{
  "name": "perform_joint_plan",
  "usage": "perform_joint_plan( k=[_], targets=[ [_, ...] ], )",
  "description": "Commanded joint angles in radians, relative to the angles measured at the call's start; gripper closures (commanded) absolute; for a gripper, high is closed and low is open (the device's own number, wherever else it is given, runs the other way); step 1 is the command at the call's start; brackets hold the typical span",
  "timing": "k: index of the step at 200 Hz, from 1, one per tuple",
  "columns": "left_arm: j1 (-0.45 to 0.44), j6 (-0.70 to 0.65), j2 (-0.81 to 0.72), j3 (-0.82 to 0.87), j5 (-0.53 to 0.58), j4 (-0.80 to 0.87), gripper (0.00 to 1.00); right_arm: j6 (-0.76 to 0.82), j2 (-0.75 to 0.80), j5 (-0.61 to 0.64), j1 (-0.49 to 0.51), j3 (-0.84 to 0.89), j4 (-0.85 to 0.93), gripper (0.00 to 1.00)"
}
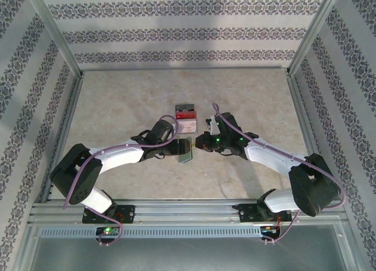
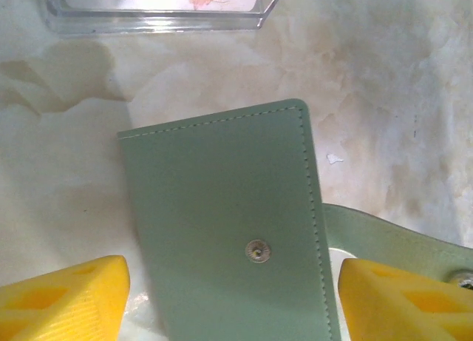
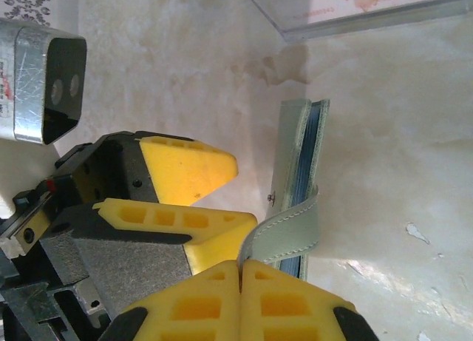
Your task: Take the credit cards out of the card holder
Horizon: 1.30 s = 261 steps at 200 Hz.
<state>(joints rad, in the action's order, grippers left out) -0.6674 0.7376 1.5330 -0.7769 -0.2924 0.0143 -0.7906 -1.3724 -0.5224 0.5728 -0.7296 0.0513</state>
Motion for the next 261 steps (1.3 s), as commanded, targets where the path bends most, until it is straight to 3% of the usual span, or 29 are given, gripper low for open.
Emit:
perform_joint_plan(
  k=[1, 99, 132, 163, 261],
  targets=[
    [0.005, -0.002, 0.01, -0.029, -0.015, -0.027, 0.25, -0.01, 0.022, -0.03, -0.003, 0.006, -0.034, 1.0],
    [0.005, -0.038, 0.082, -0.063, 0.007, -0.007, 0.22, -0.013, 0.009, -0.045, 0.002, -0.002, -0.045, 1.0],
    [0.005, -0.056, 0.09, -0.067, 0.042, 0.035, 0.26, -0.015, 0.01, -0.04, 0.003, -0.002, -0.045, 1.0],
    [0.005, -0.072, 0.078, -0.061, 0.082, 0.077, 0.31, -0.012, 0.017, -0.021, 0.001, 0.001, -0.034, 1.0],
    [0.026, -0.118, -0.064, -0.013, 0.223, 0.219, 0.3, 0.015, 0.059, 0.016, -0.027, 0.013, 0.04, 1.0]
  ],
)
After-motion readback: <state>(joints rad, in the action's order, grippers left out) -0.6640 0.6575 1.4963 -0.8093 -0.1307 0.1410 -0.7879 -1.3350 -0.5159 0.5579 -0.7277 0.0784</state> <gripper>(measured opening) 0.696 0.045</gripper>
